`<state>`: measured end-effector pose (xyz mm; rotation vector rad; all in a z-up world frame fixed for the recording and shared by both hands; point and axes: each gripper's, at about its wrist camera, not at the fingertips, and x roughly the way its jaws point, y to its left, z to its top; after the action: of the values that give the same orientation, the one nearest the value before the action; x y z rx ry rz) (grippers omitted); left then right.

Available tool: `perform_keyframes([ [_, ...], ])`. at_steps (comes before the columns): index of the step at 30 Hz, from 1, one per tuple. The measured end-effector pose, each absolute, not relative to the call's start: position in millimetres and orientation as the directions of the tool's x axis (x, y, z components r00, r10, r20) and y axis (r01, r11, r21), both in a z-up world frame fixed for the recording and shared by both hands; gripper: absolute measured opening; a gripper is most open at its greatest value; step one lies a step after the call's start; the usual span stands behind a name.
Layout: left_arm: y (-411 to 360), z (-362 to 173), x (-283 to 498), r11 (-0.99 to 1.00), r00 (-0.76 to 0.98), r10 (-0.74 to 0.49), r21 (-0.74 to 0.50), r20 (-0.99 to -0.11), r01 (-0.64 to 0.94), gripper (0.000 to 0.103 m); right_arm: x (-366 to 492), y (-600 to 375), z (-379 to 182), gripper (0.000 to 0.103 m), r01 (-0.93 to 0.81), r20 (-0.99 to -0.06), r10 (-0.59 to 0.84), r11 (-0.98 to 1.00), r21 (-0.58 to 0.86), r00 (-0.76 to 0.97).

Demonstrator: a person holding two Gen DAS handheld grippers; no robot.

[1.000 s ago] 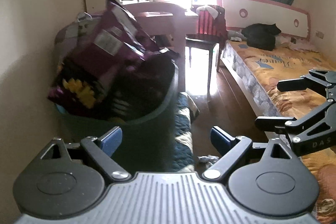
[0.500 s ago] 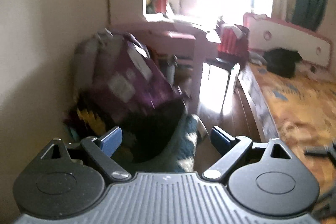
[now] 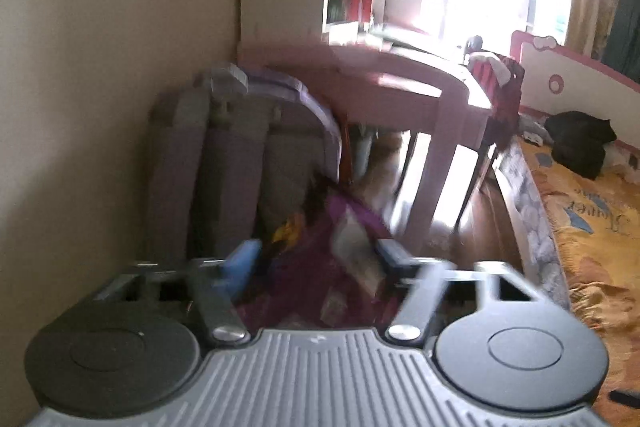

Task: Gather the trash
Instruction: 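Open both grippers over the wastebasket, dropping the bag and bottle inside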

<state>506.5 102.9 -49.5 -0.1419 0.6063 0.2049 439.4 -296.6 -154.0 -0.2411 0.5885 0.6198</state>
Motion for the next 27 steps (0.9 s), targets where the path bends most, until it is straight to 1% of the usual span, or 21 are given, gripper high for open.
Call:
perform_keyframes([
  [3, 115, -69, 511, 0.974, 0.789, 0.136, -0.063, -0.599, -0.217, 0.031, 447, -293, -167, 0.097, -0.596, -0.605, 0.459, 0.802, -0.034, 0.651],
  [5, 120, -81, 509, 0.980, 0.785, 0.113, -0.063, -0.609, -0.189, 0.025, 449, -291, -175, 0.097, -0.592, -0.615, 0.449, 0.805, -0.036, 0.648],
  [7, 121, -101, 513, 0.982, 0.731, 0.120, -0.026, -0.672, -0.185, 0.022, 452, -290, -180, 0.095, -0.588, -0.625, 0.440, 0.808, -0.038, 0.645],
  [8, 118, -113, 516, 0.984, 0.704, 0.132, 0.009, -0.698, -0.176, 0.018, 453, -290, -182, 0.095, -0.585, -0.628, 0.437, 0.810, -0.038, 0.644],
  [9, 111, -128, 519, 0.984, 0.669, 0.170, 0.089, -0.723, -0.154, 0.017, 454, -289, -184, 0.095, -0.582, -0.630, 0.433, 0.812, -0.037, 0.644],
  [10, 106, -141, 521, 0.983, 0.640, 0.182, 0.127, -0.747, -0.131, 0.017, 454, -288, -185, 0.095, -0.581, -0.632, 0.431, 0.813, -0.037, 0.644],
  [12, 98, -166, 529, 0.980, 0.565, 0.199, 0.175, -0.801, -0.097, 0.017, 454, -288, -185, 0.095, -0.579, -0.632, 0.430, 0.814, -0.037, 0.645],
  [14, 90, -180, 535, 0.971, 0.534, 0.230, 0.230, -0.814, -0.067, 0.017, 454, -288, -186, 0.095, -0.574, -0.633, 0.426, 0.818, -0.034, 0.646],
  [16, 91, -178, 538, 0.971, 0.524, 0.227, 0.230, -0.821, -0.061, 0.017, 455, -290, -189, 0.095, -0.568, -0.639, 0.422, 0.822, -0.028, 0.643],
  [19, 99, -169, 537, 0.981, 0.510, 0.193, 0.179, -0.838, -0.077, 0.019, 455, -292, -195, 0.095, -0.562, -0.649, 0.411, 0.827, -0.029, 0.639],
  [20, 101, -164, 535, 0.982, 0.523, 0.187, 0.170, -0.832, -0.081, 0.023, 454, -294, -196, 0.095, -0.561, -0.651, 0.411, 0.827, -0.027, 0.638],
  [21, 102, -158, 529, 0.983, 0.539, 0.183, 0.161, -0.822, -0.087, 0.033, 454, -295, -197, 0.095, -0.562, -0.651, 0.414, 0.827, -0.023, 0.636],
  [22, 104, -154, 525, 0.984, 0.545, 0.177, 0.150, -0.819, -0.094, 0.040, 453, -296, -196, 0.095, -0.561, -0.650, 0.415, 0.828, -0.020, 0.637],
  [24, 101, -142, 512, 0.989, 0.587, 0.147, 0.113, -0.796, -0.094, 0.063, 451, -299, -196, 0.095, -0.560, -0.644, 0.420, 0.829, -0.015, 0.639],
  [25, 100, -139, 505, 0.990, 0.610, 0.142, 0.104, -0.780, -0.098, 0.068, 450, -301, -195, 0.095, -0.559, -0.642, 0.423, 0.829, -0.011, 0.640],
  [26, 99, -135, 501, 0.991, 0.631, 0.136, 0.098, -0.764, -0.094, 0.078, 450, -303, -194, 0.095, -0.557, -0.640, 0.424, 0.830, -0.008, 0.641],
  [27, 96, -133, 496, 0.992, 0.647, 0.128, 0.096, -0.751, -0.086, 0.081, 449, -304, -193, 0.095, -0.556, -0.639, 0.423, 0.831, -0.008, 0.642],
])
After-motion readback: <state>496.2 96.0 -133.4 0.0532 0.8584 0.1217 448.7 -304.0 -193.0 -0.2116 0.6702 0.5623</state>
